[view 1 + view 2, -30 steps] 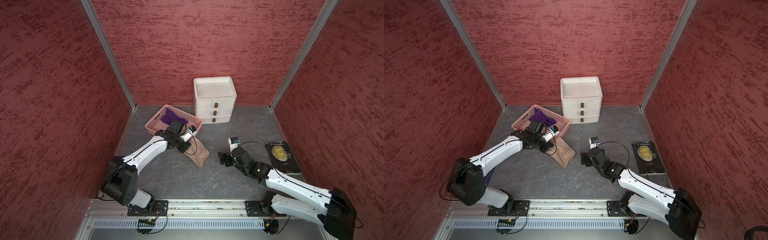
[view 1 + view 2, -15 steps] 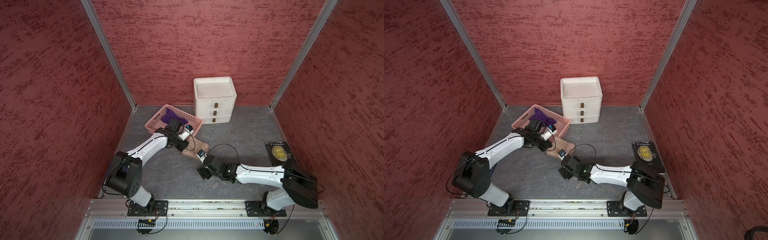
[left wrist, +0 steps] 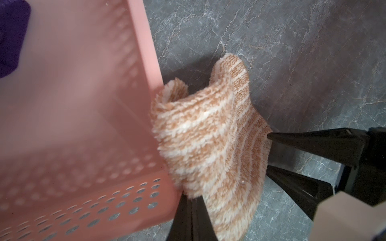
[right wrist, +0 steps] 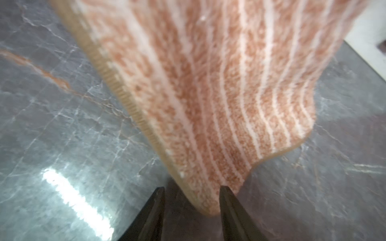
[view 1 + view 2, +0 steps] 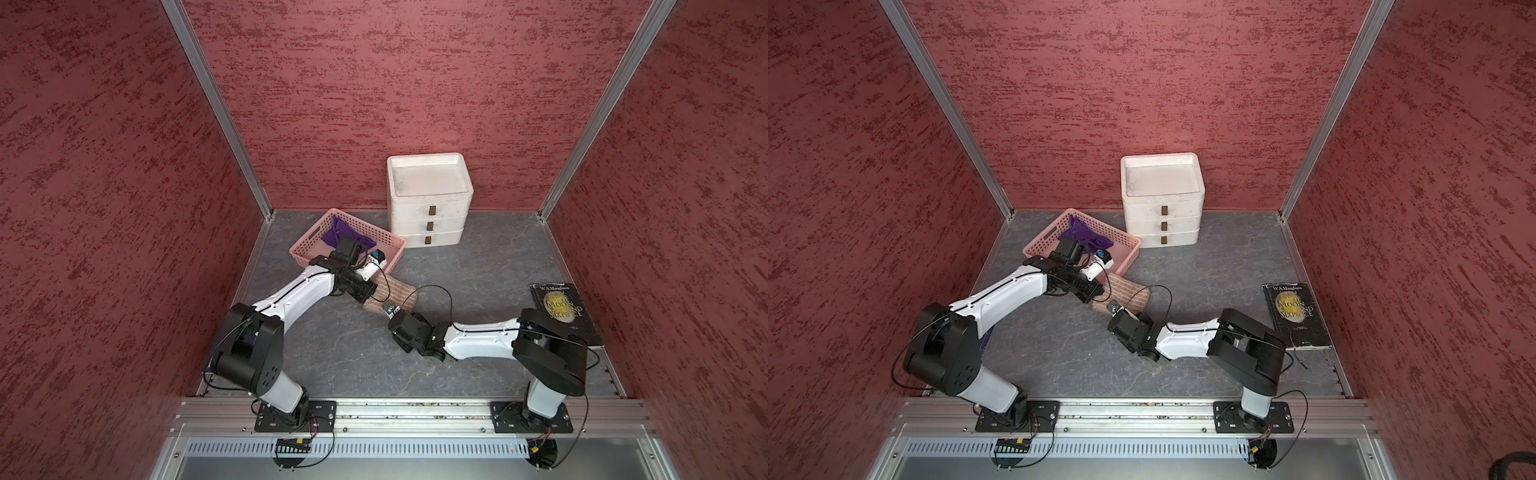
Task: Fold the square dishcloth
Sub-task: Flatten out the cleaning item at the center of the board.
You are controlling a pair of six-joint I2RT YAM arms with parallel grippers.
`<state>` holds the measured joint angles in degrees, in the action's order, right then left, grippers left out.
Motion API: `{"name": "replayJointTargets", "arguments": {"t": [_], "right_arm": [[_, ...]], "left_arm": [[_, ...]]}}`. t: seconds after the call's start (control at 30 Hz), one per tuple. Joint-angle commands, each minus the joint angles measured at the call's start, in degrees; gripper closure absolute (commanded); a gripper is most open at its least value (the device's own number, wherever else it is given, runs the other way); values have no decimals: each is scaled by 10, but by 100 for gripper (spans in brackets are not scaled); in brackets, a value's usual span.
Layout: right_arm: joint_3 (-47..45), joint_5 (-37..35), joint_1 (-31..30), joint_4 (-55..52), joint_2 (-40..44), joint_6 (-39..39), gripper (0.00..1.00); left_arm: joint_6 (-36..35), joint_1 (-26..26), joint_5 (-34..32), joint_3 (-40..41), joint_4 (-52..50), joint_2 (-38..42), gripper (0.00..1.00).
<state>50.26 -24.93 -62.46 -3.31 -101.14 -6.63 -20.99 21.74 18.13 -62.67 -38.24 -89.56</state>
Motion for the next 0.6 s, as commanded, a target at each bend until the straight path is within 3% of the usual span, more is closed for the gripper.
{"name": "replayJointTargets", "arguments": {"t": [0.0,0.07,0.23,0.3,0.33,0.4,0.47,0.57], "right_arm": [[12,-50,17,-2,-4,2,53],[16,-50,19,-1,-9,4,59],[20,-40,19,-16,14,5,100],[15,-29,18,-29,41,-6,100],[15,-16,19,-41,57,-12,100],[20,13,18,-76,89,-33,100],[44,47,18,-150,113,-52,100],[93,117,18,-253,153,-96,100]], "left_arm": [[-3,-4,10,-5,-21,9,100],[-2,-3,12,-6,-24,12,100],[-7,-3,13,-4,-30,23,100],[-9,-3,13,-4,-33,30,98],[-11,-3,13,-3,-34,35,89],[-18,-5,14,-4,-35,51,58],[-25,-7,22,-6,-37,72,39],[-45,-13,48,-5,-48,125,25]]}}
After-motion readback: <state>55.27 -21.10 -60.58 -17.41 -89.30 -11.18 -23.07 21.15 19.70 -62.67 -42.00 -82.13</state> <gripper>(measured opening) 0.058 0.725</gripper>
